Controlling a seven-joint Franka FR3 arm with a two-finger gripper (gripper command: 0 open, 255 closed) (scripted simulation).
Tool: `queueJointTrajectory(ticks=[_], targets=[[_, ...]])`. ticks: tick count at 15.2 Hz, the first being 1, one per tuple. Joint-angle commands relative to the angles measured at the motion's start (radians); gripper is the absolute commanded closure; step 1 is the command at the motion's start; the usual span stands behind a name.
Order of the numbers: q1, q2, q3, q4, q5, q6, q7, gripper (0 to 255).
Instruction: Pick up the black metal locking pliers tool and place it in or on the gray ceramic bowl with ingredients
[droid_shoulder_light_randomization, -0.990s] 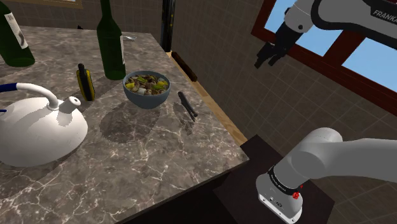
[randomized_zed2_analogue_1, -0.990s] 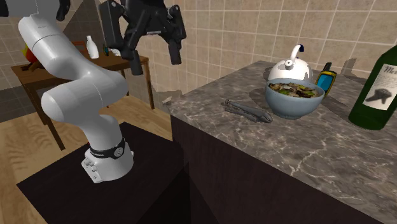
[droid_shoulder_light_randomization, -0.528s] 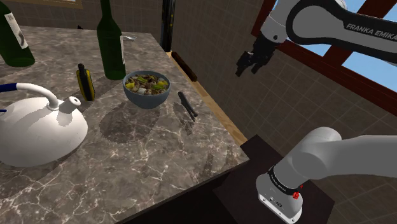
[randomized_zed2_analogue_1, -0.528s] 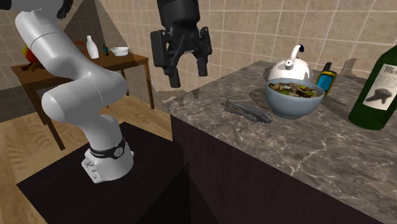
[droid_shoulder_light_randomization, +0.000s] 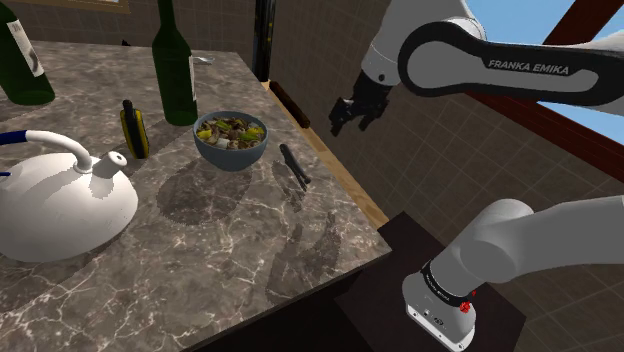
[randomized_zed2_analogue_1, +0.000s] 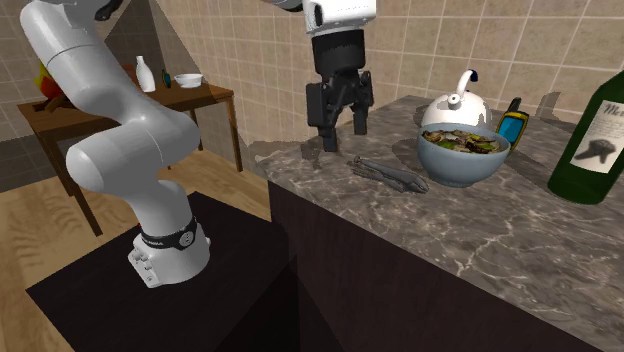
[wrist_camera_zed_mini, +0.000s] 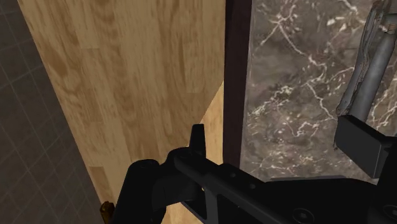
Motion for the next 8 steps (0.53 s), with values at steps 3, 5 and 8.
queueJointTrajectory(ticks=[3, 5, 8], targets=[[0.006, 0.114, 0.08, 0.032, 0.006, 0.076, 0.096, 0], [0.006, 0.175, 0.119, 0.056, -0.001, 0.108, 0.145, 0], [0.004, 0.272, 0.176, 0.101, -0.023, 0.151, 0.222, 0]])
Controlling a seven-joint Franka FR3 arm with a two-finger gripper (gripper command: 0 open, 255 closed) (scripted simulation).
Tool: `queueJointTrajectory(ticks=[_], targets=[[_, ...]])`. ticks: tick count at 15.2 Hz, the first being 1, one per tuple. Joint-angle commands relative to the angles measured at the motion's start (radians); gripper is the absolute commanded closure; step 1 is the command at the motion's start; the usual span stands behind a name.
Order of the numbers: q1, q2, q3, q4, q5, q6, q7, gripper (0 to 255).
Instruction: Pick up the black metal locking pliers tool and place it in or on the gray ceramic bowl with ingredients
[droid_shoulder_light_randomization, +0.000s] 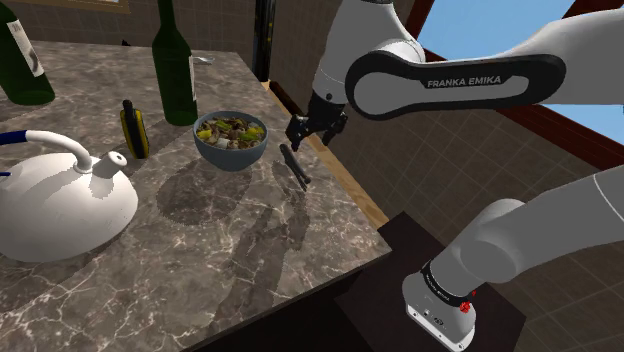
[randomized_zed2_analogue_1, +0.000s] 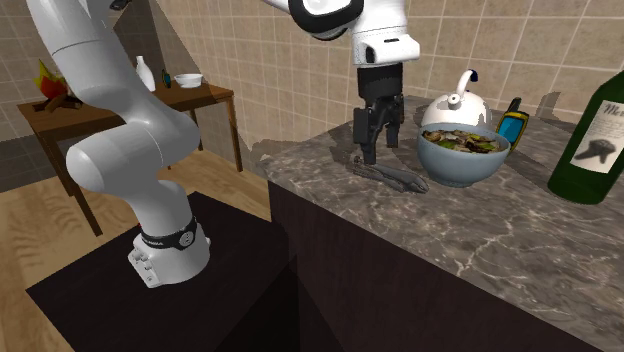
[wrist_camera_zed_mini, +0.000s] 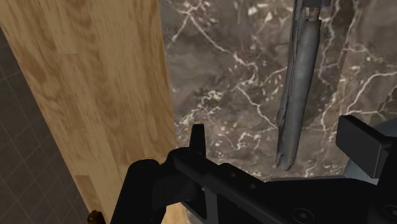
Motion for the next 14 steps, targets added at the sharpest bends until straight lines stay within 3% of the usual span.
queueJointTrajectory(ticks=[1, 9, 14], targets=[[0.001, 0.066, 0.041, 0.03, -0.017, 0.03, 0.059, 0], [-0.008, 0.144, 0.065, -0.005, -0.053, 0.135, 0.101, 0], [-0.008, 0.149, 0.066, -0.008, -0.056, 0.142, 0.103, 0]])
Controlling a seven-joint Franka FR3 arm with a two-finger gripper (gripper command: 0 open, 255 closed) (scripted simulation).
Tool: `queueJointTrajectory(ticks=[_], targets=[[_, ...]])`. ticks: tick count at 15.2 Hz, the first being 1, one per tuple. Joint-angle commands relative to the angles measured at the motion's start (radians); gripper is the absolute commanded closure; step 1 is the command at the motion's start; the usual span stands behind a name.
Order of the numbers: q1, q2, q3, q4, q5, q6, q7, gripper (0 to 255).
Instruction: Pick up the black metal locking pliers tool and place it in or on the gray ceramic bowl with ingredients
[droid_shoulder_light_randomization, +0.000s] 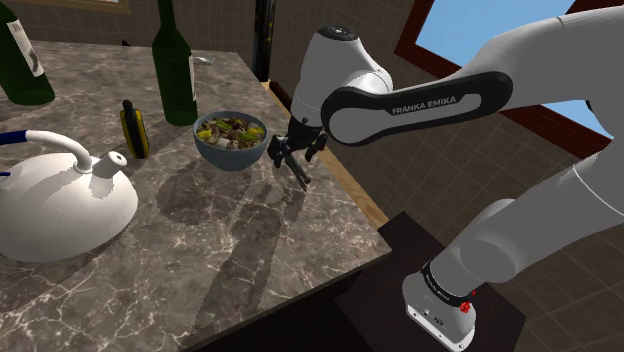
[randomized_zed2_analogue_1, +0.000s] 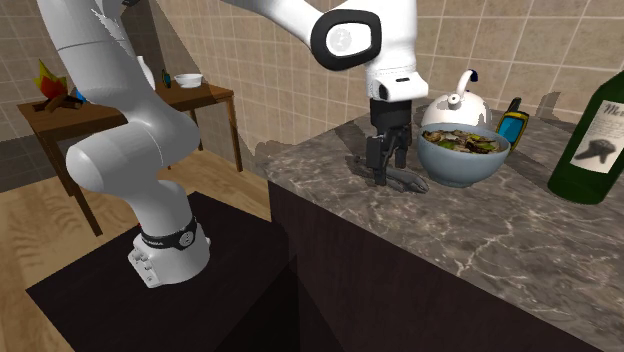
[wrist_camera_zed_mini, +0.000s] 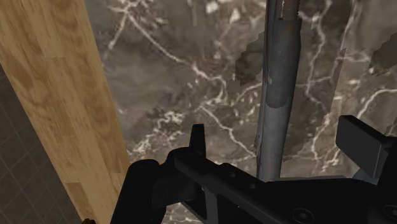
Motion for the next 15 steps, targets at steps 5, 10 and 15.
queueJointTrajectory(ticks=[5, 10, 15], targets=[[0.0, 0.0, 0.0, 0.0, 0.0, 0.001, 0.0, 255], [0.0, 0.0, 0.0, 0.0, 0.0, 0.001, 0.0, 255], [0.001, -0.011, -0.003, 0.017, 0.006, -0.027, -0.007, 255]])
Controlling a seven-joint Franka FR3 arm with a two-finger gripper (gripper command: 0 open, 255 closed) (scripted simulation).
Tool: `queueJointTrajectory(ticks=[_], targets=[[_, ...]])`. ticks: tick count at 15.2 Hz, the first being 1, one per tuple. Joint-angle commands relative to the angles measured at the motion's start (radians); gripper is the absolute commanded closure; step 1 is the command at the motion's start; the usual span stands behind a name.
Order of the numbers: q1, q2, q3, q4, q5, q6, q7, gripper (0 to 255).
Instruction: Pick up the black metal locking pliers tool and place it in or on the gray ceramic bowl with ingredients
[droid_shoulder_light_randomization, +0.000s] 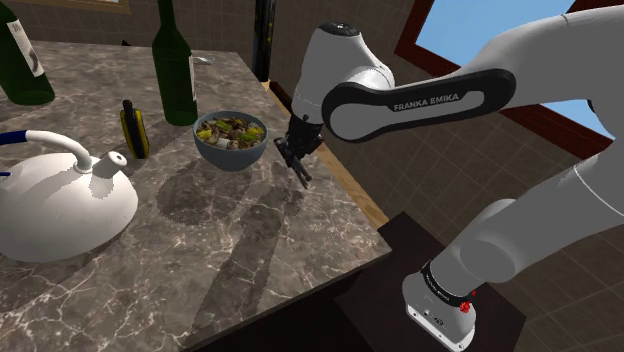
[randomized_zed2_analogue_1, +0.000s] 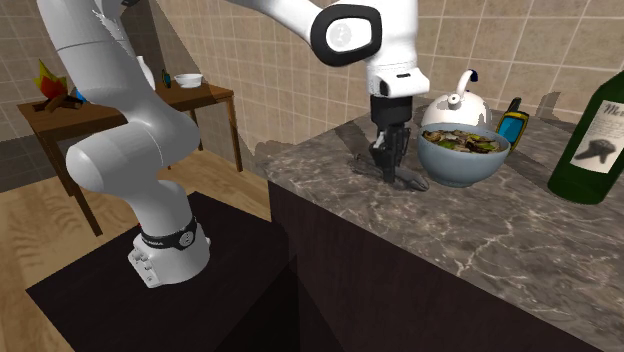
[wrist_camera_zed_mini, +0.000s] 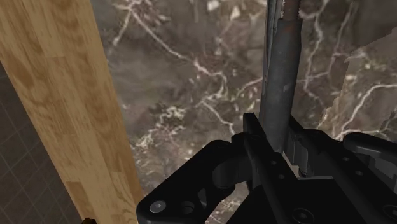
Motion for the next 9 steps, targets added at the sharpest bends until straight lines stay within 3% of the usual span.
queueJointTrajectory(ticks=[1, 9], targets=[[0.002, -0.009, -0.001, 0.016, 0.005, -0.024, -0.003, 255], [0.003, -0.042, -0.014, 0.094, 0.021, -0.133, -0.024, 255]])
